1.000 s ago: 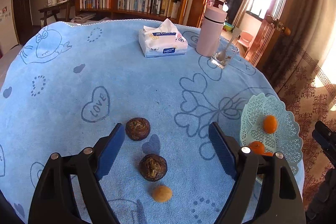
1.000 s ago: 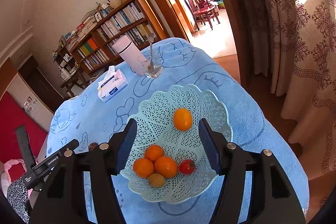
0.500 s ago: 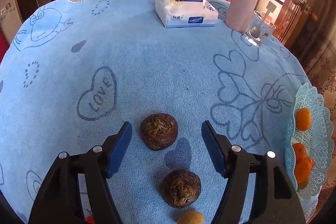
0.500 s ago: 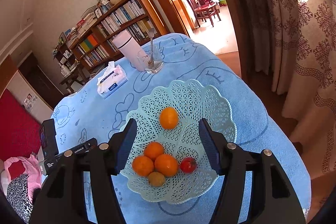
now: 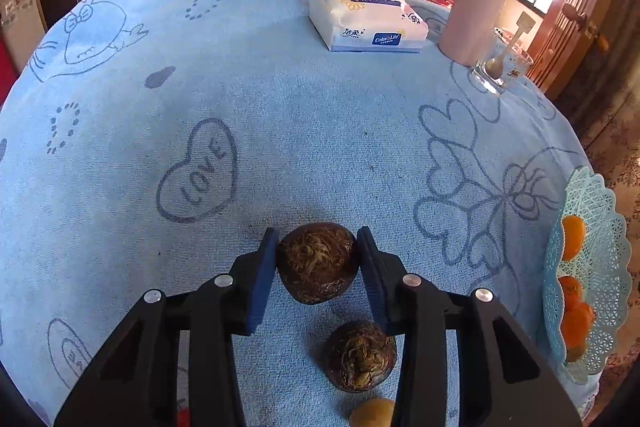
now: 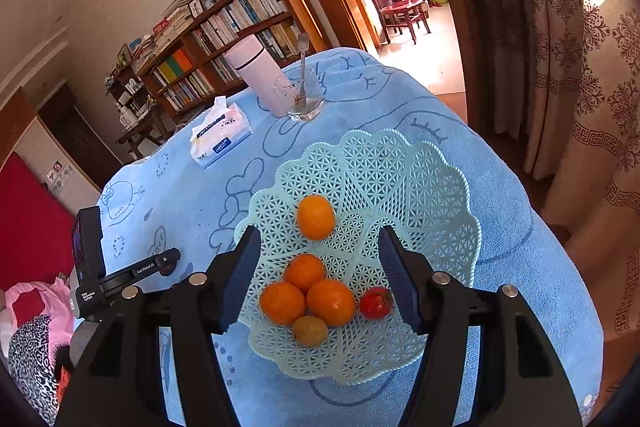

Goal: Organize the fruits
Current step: 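Close the left gripper around a dark brown round fruit, then grasp the other dark brown fruit with the right gripper while the left gripper holds its fruit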

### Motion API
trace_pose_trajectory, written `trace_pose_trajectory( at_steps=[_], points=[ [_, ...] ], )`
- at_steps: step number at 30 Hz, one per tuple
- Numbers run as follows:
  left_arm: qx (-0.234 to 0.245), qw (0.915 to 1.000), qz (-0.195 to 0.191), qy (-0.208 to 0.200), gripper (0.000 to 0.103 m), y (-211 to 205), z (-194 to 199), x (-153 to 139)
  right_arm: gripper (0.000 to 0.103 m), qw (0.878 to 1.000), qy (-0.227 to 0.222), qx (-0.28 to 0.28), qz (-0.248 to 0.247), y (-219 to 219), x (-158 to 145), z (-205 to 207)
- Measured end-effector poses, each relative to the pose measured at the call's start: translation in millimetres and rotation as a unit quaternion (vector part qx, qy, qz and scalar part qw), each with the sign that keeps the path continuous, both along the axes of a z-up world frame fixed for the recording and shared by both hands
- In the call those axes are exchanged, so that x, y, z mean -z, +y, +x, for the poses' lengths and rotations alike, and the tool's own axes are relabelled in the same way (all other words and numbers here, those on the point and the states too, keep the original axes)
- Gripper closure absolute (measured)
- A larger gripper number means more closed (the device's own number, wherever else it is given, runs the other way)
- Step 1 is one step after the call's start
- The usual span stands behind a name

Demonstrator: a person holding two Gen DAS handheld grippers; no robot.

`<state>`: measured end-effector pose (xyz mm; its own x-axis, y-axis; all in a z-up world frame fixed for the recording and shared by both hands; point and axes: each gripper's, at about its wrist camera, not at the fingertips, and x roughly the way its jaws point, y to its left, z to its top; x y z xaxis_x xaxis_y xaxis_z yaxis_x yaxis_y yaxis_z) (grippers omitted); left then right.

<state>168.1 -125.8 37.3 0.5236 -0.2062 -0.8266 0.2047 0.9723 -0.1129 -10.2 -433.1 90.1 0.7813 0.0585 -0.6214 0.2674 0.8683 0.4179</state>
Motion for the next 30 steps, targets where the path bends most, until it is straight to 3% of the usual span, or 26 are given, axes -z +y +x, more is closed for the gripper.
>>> trace_pose_trajectory(
  at_steps=[12, 16, 19, 30],
  points=[
    [-0.001, 0.9976, -0.04, -0.057, 0.062, 31, -53, -36, 0.04, 0.995, 0.008, -0.099, -0.03, 66, 6, 13],
    [-0.012, 0.9961, -0.057, -0.066, 0.062, 50, -65, -45, 0.04, 0.989, 0.02, -0.141, -0.038, 95, 12, 24],
    [-0.021, 0.9949, -0.067, -0.073, 0.062, 65, -72, -50, 0.033, 0.985, 0.027, -0.167, -0.04, 117, 18, 35],
    [-0.022, 0.9915, -0.097, -0.084, 0.062, 96, -88, -55, 0.033, 0.969, 0.082, -0.224, -0.058, 188, 46, 86]
  ],
)
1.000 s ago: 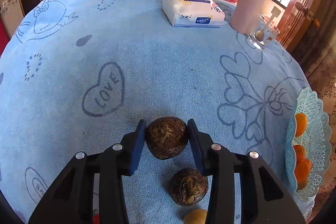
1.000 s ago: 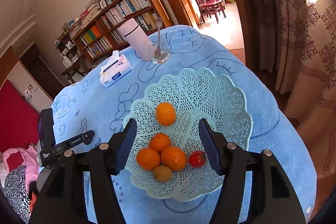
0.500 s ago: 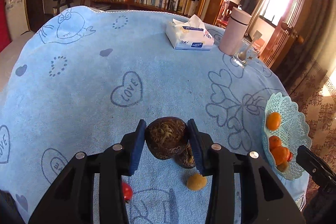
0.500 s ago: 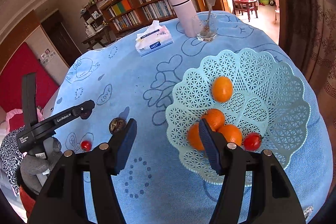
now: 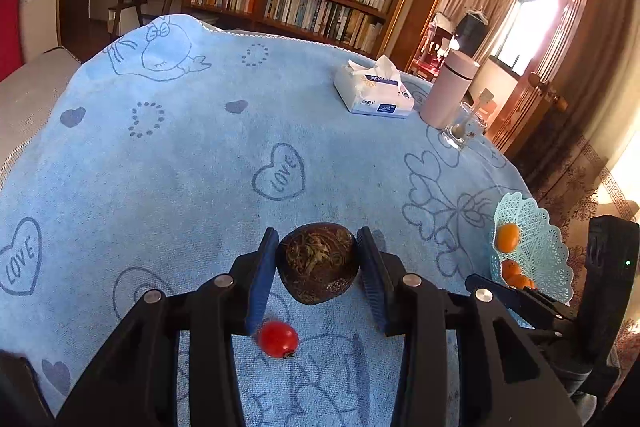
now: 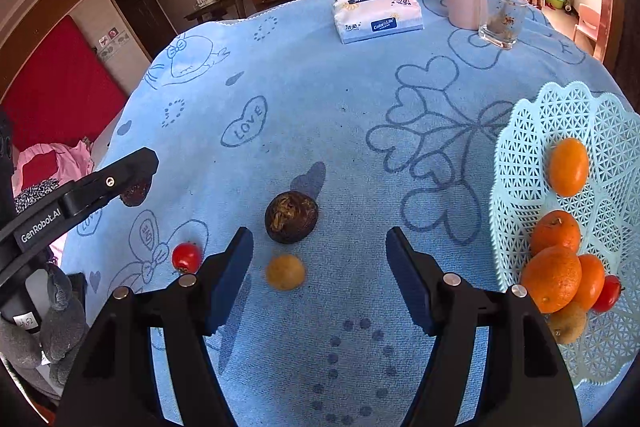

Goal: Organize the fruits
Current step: 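Grasp the other dark brown fruit with the right gripper while the left gripper holds its fruit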

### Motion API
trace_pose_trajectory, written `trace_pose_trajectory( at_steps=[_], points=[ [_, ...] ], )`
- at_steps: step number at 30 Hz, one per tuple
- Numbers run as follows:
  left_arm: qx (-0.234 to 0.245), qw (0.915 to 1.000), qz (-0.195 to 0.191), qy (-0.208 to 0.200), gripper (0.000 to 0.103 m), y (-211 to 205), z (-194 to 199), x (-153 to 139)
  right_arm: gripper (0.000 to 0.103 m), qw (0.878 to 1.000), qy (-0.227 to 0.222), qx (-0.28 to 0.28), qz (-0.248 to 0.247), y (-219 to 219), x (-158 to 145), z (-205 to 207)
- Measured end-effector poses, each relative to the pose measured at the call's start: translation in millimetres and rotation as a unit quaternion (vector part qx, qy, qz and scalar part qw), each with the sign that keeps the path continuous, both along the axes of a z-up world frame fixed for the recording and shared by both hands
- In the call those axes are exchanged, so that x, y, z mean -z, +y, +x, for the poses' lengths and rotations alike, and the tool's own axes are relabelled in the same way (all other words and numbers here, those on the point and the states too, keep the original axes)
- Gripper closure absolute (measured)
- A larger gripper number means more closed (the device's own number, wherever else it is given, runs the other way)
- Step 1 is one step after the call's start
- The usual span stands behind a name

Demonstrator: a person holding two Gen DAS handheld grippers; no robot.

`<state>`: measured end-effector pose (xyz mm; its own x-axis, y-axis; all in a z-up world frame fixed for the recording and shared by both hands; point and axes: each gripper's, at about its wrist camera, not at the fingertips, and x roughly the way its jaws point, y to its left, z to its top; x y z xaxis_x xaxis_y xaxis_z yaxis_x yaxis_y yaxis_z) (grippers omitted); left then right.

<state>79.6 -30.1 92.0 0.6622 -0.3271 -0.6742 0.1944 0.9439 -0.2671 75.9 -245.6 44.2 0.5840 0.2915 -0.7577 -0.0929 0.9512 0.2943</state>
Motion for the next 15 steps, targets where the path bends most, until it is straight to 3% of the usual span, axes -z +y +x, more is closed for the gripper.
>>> trace_pose_trajectory(
  at_steps=[6, 15],
  points=[
    [-0.004, 0.9999, -0.016, -0.004, 0.062, 14, -6, 0, 0.033, 0.999, 0.032, -0.011, -0.011, 27, 17, 28],
    [-0.011, 0.9992, -0.038, -0.003, 0.062, 32, -10, -1, 0.033, 0.997, 0.039, -0.012, -0.067, 56, 35, 48]
  ],
)
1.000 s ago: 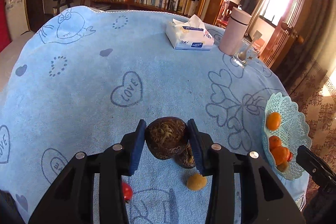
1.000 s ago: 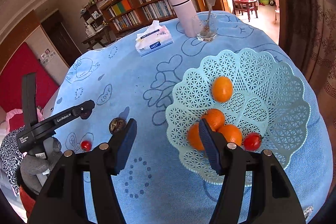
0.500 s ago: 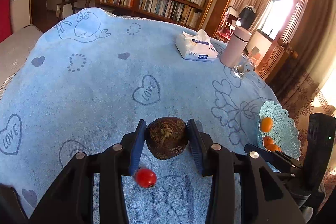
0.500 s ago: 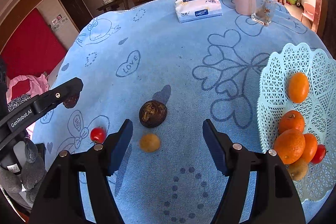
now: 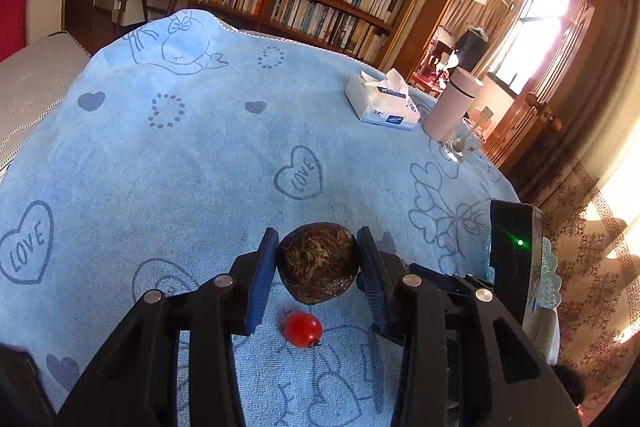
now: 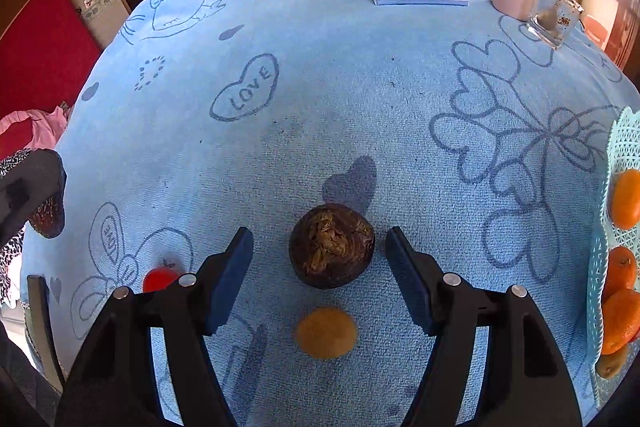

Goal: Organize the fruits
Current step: 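Grasp the other dark brown fruit with the right gripper while the left gripper holds its fruit, then lower the brown fruit into the basket and open the right gripper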

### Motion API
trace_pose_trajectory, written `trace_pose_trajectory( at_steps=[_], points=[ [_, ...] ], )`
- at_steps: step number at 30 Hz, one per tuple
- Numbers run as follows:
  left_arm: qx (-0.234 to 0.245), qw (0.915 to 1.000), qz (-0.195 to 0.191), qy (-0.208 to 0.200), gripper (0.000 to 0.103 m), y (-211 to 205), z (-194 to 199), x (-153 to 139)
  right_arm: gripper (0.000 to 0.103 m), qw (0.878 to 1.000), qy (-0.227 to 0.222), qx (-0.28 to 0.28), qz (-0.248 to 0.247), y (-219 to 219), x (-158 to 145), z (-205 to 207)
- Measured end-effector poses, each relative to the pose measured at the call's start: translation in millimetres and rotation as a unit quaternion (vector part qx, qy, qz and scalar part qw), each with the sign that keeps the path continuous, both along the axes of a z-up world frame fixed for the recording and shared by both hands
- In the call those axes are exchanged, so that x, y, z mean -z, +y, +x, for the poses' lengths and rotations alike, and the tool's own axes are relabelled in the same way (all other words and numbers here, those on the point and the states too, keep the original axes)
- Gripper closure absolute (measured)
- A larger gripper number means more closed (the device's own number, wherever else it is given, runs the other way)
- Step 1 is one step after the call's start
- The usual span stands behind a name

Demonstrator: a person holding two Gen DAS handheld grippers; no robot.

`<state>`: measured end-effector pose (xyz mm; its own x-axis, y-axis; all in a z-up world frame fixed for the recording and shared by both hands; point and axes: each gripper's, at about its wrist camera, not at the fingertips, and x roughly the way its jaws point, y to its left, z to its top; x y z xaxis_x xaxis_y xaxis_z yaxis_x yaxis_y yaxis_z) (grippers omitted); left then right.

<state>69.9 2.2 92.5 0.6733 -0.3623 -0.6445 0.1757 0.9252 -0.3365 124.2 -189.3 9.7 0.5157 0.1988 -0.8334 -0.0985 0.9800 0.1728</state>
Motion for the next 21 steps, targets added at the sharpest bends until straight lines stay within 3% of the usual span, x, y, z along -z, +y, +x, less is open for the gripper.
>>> trace_pose_trajectory(
  at_steps=[3, 6, 8, 21],
  points=[
    [0.002, 1.0, 0.0, -0.007, 0.062, -1, -3, -4, 0.036, 1.0, -0.01, -0.005, -0.025, 7, 1, 0],
    [0.002, 1.0, -0.003, -0.009, 0.062, 0, -4, -7, 0.055, 0.997, -0.022, -0.01, -0.069, 13, 2, -3],
    [0.001, 0.9999, -0.004, -0.01, 0.062, 0, -5, -8, 0.06, 0.997, -0.027, -0.013, -0.074, 11, 1, -7],
    [0.003, 1.0, -0.005, -0.008, 0.062, 0, -7, -7, 0.06, 0.997, -0.063, 0.043, -0.007, -44, -36, -41]
  ],
)
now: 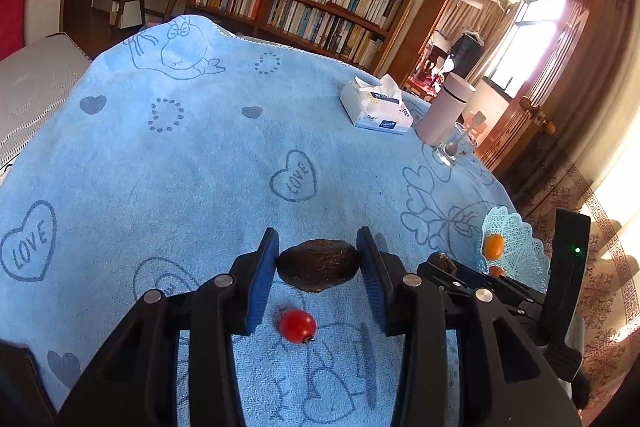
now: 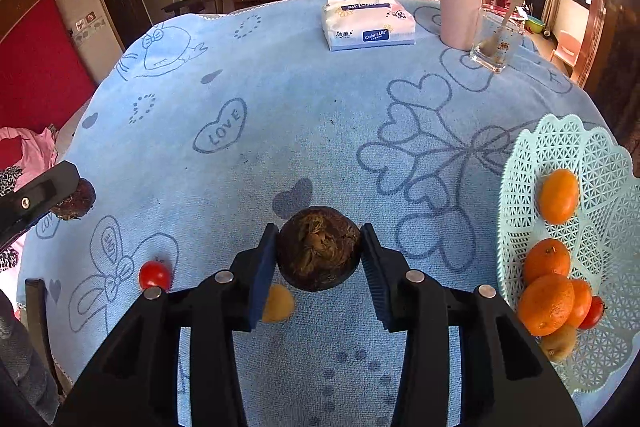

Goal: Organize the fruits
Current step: 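Lower the brown fruit into the basket and open the right gripper, then carry the held brown fruit into the basket and open the left gripper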

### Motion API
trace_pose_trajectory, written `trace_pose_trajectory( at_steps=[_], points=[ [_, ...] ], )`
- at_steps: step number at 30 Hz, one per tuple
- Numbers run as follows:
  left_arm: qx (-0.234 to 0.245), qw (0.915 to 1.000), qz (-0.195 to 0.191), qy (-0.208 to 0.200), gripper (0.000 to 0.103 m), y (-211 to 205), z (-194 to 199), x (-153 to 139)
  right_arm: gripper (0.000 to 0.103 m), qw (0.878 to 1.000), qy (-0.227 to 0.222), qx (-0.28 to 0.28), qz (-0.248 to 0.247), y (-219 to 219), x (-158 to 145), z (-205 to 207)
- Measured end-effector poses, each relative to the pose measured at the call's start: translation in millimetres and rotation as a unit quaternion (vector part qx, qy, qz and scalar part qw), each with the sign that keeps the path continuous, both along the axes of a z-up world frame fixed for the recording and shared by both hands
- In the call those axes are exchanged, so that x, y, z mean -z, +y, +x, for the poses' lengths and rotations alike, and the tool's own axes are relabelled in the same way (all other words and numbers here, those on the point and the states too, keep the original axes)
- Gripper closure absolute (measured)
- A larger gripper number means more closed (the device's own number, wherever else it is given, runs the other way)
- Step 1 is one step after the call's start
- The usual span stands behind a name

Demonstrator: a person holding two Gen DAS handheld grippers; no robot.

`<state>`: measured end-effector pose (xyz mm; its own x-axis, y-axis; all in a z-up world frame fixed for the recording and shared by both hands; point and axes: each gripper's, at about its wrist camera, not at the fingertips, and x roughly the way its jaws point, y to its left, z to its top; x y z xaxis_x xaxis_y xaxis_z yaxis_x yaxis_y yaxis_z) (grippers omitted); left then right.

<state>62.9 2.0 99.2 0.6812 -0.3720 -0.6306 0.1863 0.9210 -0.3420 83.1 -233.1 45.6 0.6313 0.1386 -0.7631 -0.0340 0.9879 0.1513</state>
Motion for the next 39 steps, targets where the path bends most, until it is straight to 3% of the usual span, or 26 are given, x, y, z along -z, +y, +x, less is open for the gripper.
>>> trace_pose_trajectory(
  at_steps=[11, 23, 26, 39],
  points=[
    [0.024, 0.9997, 0.001, 0.001, 0.062, -17, -7, 1, 0.06, 0.995, -0.045, 0.084, 0.031, -83, -34, -42],
    [0.039, 0.9991, 0.017, 0.002, 0.062, -37, -8, -1, 0.057, 0.98, -0.041, 0.178, 0.08, -158, -24, -65],
    [0.044, 0.9988, 0.021, 0.003, 0.062, -43, -8, -2, 0.047, 0.975, -0.046, 0.196, 0.094, -171, -25, -70],
    [0.088, 0.9951, 0.043, -0.001, 0.062, -93, -10, -9, 0.046, 0.969, -0.07, 0.21, 0.109, -186, -38, -79]
  ],
)
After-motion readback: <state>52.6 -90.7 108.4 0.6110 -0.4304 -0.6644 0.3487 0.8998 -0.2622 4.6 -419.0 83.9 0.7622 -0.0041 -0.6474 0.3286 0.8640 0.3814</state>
